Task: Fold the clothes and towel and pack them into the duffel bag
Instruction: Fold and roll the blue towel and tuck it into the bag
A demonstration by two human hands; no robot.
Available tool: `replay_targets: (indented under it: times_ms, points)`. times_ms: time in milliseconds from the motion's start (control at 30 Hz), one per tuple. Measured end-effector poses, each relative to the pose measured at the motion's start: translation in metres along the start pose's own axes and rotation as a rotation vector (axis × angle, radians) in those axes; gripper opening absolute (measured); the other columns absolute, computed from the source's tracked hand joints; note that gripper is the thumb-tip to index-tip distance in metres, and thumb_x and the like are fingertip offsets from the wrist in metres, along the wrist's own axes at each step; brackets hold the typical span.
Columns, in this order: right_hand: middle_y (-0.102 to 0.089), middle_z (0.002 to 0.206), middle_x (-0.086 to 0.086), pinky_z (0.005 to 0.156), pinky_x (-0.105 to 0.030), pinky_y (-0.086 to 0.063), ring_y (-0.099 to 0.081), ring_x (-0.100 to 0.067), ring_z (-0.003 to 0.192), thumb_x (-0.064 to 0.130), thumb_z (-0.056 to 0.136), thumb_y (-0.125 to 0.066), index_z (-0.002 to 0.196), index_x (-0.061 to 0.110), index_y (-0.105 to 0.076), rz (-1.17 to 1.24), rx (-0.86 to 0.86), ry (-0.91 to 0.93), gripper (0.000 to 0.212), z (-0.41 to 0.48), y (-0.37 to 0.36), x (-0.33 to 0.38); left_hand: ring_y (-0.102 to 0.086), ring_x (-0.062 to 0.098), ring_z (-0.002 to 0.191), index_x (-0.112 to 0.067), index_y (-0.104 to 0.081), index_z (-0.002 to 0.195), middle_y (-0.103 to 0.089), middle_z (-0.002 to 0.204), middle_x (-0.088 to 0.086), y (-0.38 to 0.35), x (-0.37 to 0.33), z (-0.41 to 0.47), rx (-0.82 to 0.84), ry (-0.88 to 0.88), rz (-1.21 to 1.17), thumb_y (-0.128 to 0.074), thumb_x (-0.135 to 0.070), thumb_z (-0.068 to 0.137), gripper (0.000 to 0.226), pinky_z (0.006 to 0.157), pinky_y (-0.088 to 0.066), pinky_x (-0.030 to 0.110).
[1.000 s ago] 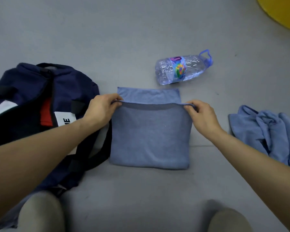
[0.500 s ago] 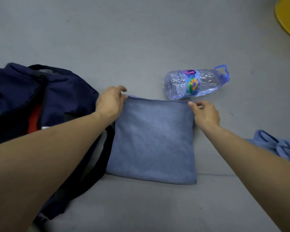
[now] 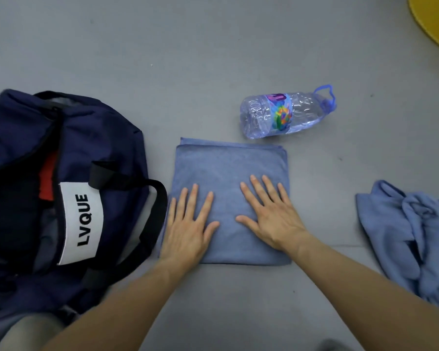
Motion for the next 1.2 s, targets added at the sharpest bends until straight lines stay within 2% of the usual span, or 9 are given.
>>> replay_targets:
  times_ms: [100,233,300,400,533,700,900,1067,1200]
  points:
    - [0.009,0.167,0.003,0.124,-0.052,-0.004,0.007,-0.025,0.155,0.085,0.081,0.004,0.160,0.033,0.002,-0.009,0.046,-0.029,0.094,-0.023,0.000,-0.011,-0.010,0.032,0.154,-0.027,-0.027,0.158,-0.017,0.166,0.011,-0.004,-0.007,-0.035,0.061,-0.066,0.029,-0.030,-0.062,0.098,0.070,0.121,-0.011,0.053]
    - [-0.021,0.165,-0.006,0.118,-0.052,-0.018,-0.021,-0.029,0.152,0.075,0.092,-0.023,0.159,0.024,-0.022,0.003,-0.025,0.065,0.083,-0.083,-0.007,0.009,-0.003,0.031,0.154,-0.030,-0.022,0.159,-0.012,0.167,0.012,-0.003,-0.008,-0.057,0.175,-0.107,0.072,-0.023,-0.069,0.097,0.074,0.119,-0.007,0.053]
    - [-0.027,0.163,-0.007,0.116,-0.051,-0.020,-0.025,-0.028,0.150,0.071,0.094,-0.030,0.157,0.024,-0.030,0.008,-0.014,0.155,0.079,-0.116,-0.021,0.029,0.003,0.031,0.154,-0.033,-0.011,0.160,-0.005,0.168,0.011,0.003,-0.003,-0.065,0.246,-0.132,0.116,-0.007,-0.075,0.095,0.078,0.120,-0.003,0.051]
    - [-0.033,0.161,-0.007,0.114,-0.051,-0.022,-0.032,-0.029,0.148,0.070,0.090,-0.034,0.154,0.022,-0.038,-0.017,0.042,0.106,0.079,-0.152,-0.039,0.037,0.009,0.030,0.154,-0.038,0.013,0.156,0.013,0.167,0.009,0.026,0.007,-0.077,0.372,-0.277,0.207,0.018,-0.078,0.083,0.084,0.125,-0.001,0.047]
    - [-0.040,0.157,-0.008,0.112,-0.049,-0.023,-0.040,-0.030,0.144,0.066,0.088,-0.036,0.151,0.020,-0.043,0.013,0.136,0.060,0.078,-0.170,-0.035,0.042,-0.022,0.035,0.151,-0.028,-0.012,0.161,-0.017,0.165,0.016,0.078,-0.007,-0.092,0.260,-0.511,0.250,-0.013,-0.068,0.098,0.074,0.120,-0.028,0.050]
    - [-0.042,0.155,-0.009,0.111,-0.048,-0.043,-0.044,-0.030,0.141,0.063,0.092,-0.033,0.151,0.019,-0.042,0.042,0.142,0.172,0.074,-0.163,-0.007,0.058,-0.020,0.032,0.152,-0.026,-0.009,0.161,-0.015,0.166,0.015,0.112,-0.024,-0.091,0.164,-0.491,0.089,-0.022,-0.064,0.099,0.074,0.122,-0.024,0.047]
    - [-0.027,0.163,-0.010,0.117,-0.046,-0.028,-0.029,-0.032,0.149,0.066,0.098,-0.014,0.158,0.020,-0.025,0.121,0.076,0.178,0.076,-0.146,0.002,0.039,-0.019,0.032,0.153,-0.034,0.002,0.157,-0.012,0.166,0.014,0.048,-0.010,-0.088,0.256,-0.321,0.040,-0.020,-0.066,0.095,0.074,0.123,-0.016,0.042]
    - [-0.038,0.157,-0.011,0.112,-0.046,-0.042,-0.040,-0.032,0.143,0.059,0.094,-0.034,0.153,0.018,-0.039,0.043,0.032,0.247,0.072,-0.171,-0.025,0.027,-0.019,0.034,0.152,-0.026,-0.026,0.158,-0.016,0.166,0.017,0.023,0.000,-0.102,0.240,-0.379,0.001,-0.060,-0.049,0.094,0.076,0.121,-0.026,0.050]
    - [-0.039,0.158,-0.010,0.116,-0.045,-0.034,-0.039,-0.030,0.144,0.054,0.096,-0.039,0.152,0.022,-0.040,0.031,-0.055,0.236,0.064,-0.179,-0.043,0.036,-0.017,0.029,0.153,-0.030,-0.026,0.158,-0.017,0.166,0.012,0.032,0.011,-0.114,0.217,-0.459,-0.025,-0.042,-0.050,0.100,0.063,0.122,-0.027,0.044]
Point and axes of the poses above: each hand's wrist, its own z-axis towards the middle knuckle, its own y-axis out of the back of the hand, x = y × z, the point moved 7 cm from there along z, towards the middle knuckle
